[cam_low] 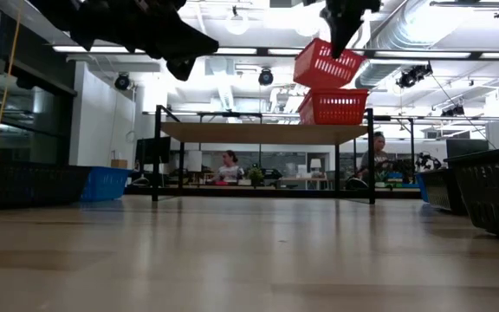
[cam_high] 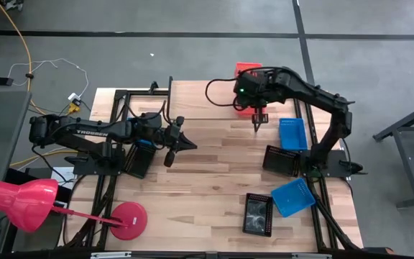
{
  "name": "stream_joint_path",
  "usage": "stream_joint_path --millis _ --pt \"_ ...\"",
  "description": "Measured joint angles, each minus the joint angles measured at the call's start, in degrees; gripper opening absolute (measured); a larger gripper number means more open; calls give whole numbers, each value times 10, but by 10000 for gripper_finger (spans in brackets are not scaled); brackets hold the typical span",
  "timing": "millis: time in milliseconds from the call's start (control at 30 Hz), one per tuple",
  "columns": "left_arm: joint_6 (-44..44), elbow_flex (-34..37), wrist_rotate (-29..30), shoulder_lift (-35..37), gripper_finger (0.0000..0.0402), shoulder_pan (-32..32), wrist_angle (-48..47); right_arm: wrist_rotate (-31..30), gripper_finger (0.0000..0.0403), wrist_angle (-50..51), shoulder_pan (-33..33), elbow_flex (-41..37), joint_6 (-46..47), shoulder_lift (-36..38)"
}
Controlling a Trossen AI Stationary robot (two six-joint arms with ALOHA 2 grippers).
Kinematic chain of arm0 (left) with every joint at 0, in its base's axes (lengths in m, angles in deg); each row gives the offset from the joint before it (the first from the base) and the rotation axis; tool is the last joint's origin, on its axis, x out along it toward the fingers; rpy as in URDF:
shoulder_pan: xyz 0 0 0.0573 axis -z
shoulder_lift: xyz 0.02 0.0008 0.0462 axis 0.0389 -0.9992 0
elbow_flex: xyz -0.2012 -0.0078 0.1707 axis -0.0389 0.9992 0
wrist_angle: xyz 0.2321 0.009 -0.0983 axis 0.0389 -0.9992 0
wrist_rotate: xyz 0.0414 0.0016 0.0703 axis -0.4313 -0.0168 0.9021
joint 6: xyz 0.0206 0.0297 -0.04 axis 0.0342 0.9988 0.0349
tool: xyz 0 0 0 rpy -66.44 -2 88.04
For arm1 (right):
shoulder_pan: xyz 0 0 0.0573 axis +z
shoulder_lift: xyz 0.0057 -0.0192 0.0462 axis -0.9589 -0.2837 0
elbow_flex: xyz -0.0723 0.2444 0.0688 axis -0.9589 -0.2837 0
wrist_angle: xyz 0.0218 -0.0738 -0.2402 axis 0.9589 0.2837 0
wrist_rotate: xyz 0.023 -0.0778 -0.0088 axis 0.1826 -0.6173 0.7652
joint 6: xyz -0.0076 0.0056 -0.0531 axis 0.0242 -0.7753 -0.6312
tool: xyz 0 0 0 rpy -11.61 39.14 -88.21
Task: Stack baskets on shelf by color
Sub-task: Stack the orange basket on the other orange baskets on the shelf
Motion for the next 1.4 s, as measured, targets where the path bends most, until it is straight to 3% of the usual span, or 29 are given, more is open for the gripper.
stream_joint_path --millis 433,1400 --pt "0 0 5 0 0 0 12 17 0 0 5 -99 14 32" --pt "-1 0 5 0 0 0 16 37 0 -16 3 -99 45 29"
